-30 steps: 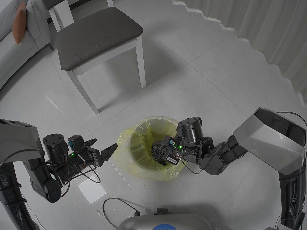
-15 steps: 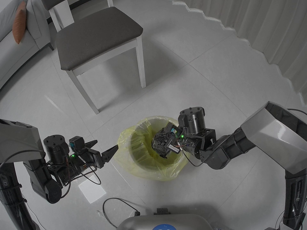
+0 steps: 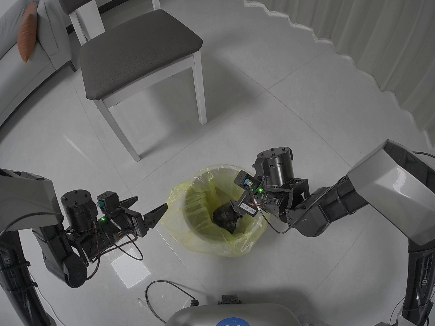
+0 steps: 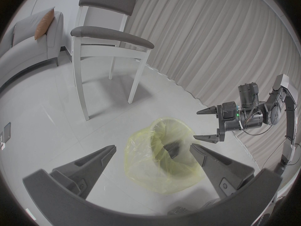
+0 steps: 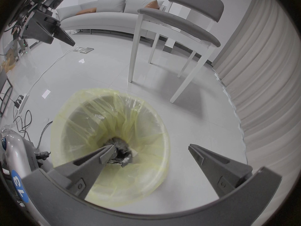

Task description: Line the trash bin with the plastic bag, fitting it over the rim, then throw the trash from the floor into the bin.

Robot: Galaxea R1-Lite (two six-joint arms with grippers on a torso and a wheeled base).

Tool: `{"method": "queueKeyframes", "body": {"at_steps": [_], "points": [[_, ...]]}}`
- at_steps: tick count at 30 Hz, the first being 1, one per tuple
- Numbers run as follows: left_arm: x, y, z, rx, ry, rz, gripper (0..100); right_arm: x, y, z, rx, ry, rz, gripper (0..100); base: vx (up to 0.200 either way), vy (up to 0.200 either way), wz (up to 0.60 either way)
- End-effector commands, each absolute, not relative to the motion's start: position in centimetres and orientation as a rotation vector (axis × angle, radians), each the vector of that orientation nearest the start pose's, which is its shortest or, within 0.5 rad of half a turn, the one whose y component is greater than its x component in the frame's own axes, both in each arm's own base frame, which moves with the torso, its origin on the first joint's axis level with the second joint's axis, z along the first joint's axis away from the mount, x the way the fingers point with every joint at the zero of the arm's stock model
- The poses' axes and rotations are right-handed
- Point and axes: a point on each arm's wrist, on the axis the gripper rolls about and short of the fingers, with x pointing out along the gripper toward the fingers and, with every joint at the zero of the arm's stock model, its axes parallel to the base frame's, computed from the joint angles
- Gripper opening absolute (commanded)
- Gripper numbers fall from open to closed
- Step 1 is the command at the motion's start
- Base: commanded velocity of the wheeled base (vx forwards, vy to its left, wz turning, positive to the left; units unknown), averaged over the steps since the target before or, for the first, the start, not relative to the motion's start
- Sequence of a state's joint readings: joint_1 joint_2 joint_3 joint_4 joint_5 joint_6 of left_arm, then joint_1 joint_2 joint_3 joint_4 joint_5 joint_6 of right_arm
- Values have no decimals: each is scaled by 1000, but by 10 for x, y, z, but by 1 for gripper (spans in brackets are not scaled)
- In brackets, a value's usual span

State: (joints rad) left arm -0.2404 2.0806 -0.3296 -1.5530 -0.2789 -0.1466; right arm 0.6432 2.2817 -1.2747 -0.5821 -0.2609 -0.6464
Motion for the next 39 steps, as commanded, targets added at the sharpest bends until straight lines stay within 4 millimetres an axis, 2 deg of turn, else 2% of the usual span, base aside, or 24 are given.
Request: {"method": "queueKeyframes", "body": {"at_steps": [1, 3, 5, 10, 12, 15, 18, 22, 26, 28, 29, 30, 32, 35, 39], "points": [[279, -74, 59, -147, 219, -501, 100, 359, 267, 82, -810, 240, 497, 100, 0, 0, 0], [278, -73, 58, -149, 226, -499, 100, 359, 265, 78, -811, 256, 493, 100, 0, 0, 0], [278, -73, 57, -149, 229, -499, 100, 359, 264, 82, -801, 243, 486, 100, 0, 0, 0], [280, -73, 54, -150, 238, -495, 100, 350, 255, 118, -734, 187, 457, 100, 0, 0, 0], [283, -72, 47, -143, 257, -485, 100, 341, 245, 140, -696, 161, 439, 100, 0, 0, 0], [288, -71, 38, -146, 278, -476, 100, 334, 233, 162, -613, 139, 403, 100, 0, 0, 0], [300, -73, 17, -144, 320, -468, 100, 321, 212, 196, -467, 103, 351, 100, 0, 0, 0], [316, -76, -4, -129, 336, -425, 100, 304, 175, 219, -414, 76, 287, 100, 0, 0, 0], [337, -76, -31, -56, 333, -386, 100, 287, 145, 230, -403, 67, 241, 100, 0, 0, 0], [348, -75, -45, -22, 327, -376, 100, 279, 136, 235, -398, 60, 226, 100, 0, 0, 0], [348, -75, -45, -22, 327, -376, 100, 279, 136, 235, -398, 60, 226, 100, 0, 0, 0], [357, -76, -55, -11, 321, -369, 100, 273, 130, 238, -393, 53, 217, 100, 0, 0, 0], [360, -77, -60, -7, 320, -365, 100, 269, 127, 240, -393, 48, 213, 100, 0, 0, 0], [369, -79, -80, 6, 327, -356, 100, 263, 123, 245, -386, 30, 206, 100, 0, 0, 0], [378, -84, -83, 6, 301, -367, 100, 261, 122, 251, -375, 1, 201, 100, 0, 0, 0]]}}
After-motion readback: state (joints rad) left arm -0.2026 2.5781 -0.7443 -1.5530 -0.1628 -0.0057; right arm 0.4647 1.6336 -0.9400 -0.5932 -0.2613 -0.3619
